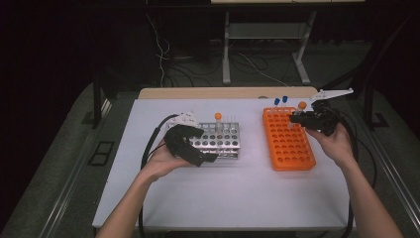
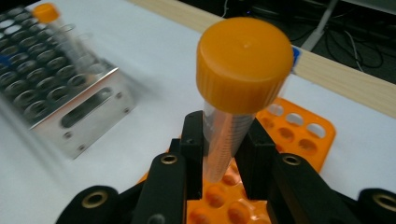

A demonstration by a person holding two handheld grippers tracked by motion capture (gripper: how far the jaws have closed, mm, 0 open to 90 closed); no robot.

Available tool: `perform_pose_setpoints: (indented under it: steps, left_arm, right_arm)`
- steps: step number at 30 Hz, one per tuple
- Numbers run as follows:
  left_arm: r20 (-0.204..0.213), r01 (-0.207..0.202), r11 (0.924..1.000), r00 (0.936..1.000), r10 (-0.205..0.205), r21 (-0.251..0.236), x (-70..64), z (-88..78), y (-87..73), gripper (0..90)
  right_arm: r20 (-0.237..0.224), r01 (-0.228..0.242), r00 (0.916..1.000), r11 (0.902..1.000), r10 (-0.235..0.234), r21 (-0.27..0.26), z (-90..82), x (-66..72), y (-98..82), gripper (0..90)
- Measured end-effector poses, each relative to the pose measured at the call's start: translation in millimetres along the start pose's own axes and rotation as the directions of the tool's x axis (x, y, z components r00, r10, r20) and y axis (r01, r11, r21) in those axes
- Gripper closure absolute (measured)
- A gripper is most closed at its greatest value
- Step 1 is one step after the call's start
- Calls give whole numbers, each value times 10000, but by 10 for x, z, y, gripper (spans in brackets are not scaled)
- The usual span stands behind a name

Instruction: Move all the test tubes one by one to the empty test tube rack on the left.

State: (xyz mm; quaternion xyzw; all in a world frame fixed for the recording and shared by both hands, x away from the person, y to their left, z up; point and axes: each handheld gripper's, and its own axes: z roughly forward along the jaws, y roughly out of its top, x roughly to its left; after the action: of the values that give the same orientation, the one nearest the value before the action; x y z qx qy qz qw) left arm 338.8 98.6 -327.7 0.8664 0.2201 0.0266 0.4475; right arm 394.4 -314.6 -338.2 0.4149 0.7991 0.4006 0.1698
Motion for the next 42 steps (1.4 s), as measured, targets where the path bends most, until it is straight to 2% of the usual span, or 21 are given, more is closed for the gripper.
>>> perform_pose_setpoints:
  steps: [5, 11, 19, 31, 35, 42]
  left_arm:
    - [2, -90, 10000, 10000, 90, -7, -18, -14, 29, 0]
    - [52, -220, 9998, 9997, 220, -7, -52, -4, 84, 0]
    - [158, -469, 9989, 9988, 467, 80, -109, 37, 161, 0]
    - [322, -864, 9961, 9958, 857, 197, -185, 96, 298, 0]
    - [445, -984, 9949, 9943, 973, 221, -222, 134, 351, 0]
    - [654, -1340, 9901, 9892, 1311, 423, -288, 203, 440, 12]
  right_arm:
    - [-494, 397, 9980, 9992, -391, 111, -91, 194, -9, 733]
    - [-1043, 959, 9901, 9953, -937, 160, -164, 444, -36, 733]
    - [-1747, 1554, 9738, 9869, -1456, 432, -126, 736, -119, 734]
    - [-2596, 2091, 9476, 9758, -1859, 645, -80, 1016, -172, 734]
    - [-2913, 2365, 9344, 9686, -2050, 768, -48, 1126, -180, 734]
    - [-3546, 3002, 9002, 9501, -2529, 845, 12, 1356, -175, 734]
